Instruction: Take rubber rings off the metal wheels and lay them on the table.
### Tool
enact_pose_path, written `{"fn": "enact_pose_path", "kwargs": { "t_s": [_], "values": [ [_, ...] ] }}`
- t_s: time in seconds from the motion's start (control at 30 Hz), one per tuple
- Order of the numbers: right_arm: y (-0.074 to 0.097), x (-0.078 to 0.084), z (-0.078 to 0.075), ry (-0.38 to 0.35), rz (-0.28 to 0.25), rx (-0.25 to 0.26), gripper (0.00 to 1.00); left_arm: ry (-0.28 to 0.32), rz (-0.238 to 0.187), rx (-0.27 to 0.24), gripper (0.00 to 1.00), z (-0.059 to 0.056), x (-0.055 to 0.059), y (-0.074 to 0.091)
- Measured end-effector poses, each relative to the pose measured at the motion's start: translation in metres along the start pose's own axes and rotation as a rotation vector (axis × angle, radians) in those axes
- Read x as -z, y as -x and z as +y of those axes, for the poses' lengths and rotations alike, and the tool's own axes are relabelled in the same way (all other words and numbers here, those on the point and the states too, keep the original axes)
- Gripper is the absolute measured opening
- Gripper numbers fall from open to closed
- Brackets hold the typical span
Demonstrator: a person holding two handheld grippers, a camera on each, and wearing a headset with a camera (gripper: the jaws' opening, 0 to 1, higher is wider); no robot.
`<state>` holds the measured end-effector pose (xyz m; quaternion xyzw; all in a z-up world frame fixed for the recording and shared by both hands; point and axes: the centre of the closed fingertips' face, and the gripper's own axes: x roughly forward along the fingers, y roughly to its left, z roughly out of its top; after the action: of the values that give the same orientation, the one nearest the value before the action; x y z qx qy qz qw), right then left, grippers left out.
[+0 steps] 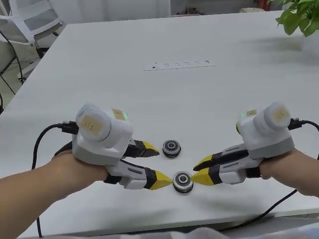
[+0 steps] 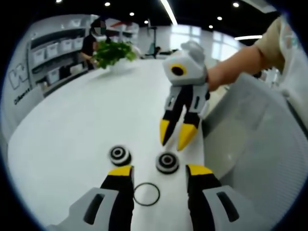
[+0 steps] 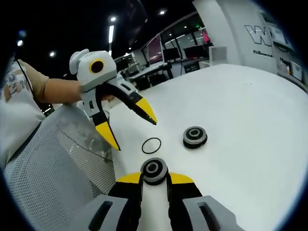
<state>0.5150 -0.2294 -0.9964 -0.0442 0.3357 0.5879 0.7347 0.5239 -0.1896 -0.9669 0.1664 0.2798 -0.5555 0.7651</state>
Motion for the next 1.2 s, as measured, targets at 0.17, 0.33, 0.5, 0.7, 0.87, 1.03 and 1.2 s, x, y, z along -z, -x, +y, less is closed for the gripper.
{"fn": "enact_pose_path", "kwargs": {
  "t_s": [0.17, 0.33, 0.5, 0.7, 0.87, 1.03, 1.2],
  "values": [
    [-0.001, 0.005, 0.000, 0.033, 0.020, 0.002, 0.18, -0.007, 0.014, 0.020, 0.42, -0.005, 0.001, -0.008],
    [-0.003, 0.009, -0.002, 0.056, 0.033, 0.004, 0.18, -0.011, 0.021, 0.033, 0.40, -0.008, 0.001, -0.015],
    [-0.005, 0.012, -0.002, 0.076, 0.045, 0.007, 0.19, -0.016, 0.027, 0.051, 0.37, -0.013, 0.001, -0.023],
    [-0.005, 0.014, -0.001, 0.091, 0.049, 0.009, 0.19, -0.025, 0.044, 0.056, 0.36, -0.015, 0.004, -0.030],
    [-0.006, 0.014, 0.000, 0.089, 0.045, 0.009, 0.19, -0.030, 0.052, 0.062, 0.33, -0.016, 0.006, -0.034],
    [-0.007, 0.014, 0.000, 0.086, 0.043, 0.012, 0.19, -0.036, 0.063, 0.066, 0.30, -0.017, 0.008, -0.039],
    [-0.008, 0.015, 0.000, 0.086, 0.044, 0.011, 0.19, -0.043, 0.064, 0.072, 0.26, -0.018, 0.008, -0.043]
  ]
}}
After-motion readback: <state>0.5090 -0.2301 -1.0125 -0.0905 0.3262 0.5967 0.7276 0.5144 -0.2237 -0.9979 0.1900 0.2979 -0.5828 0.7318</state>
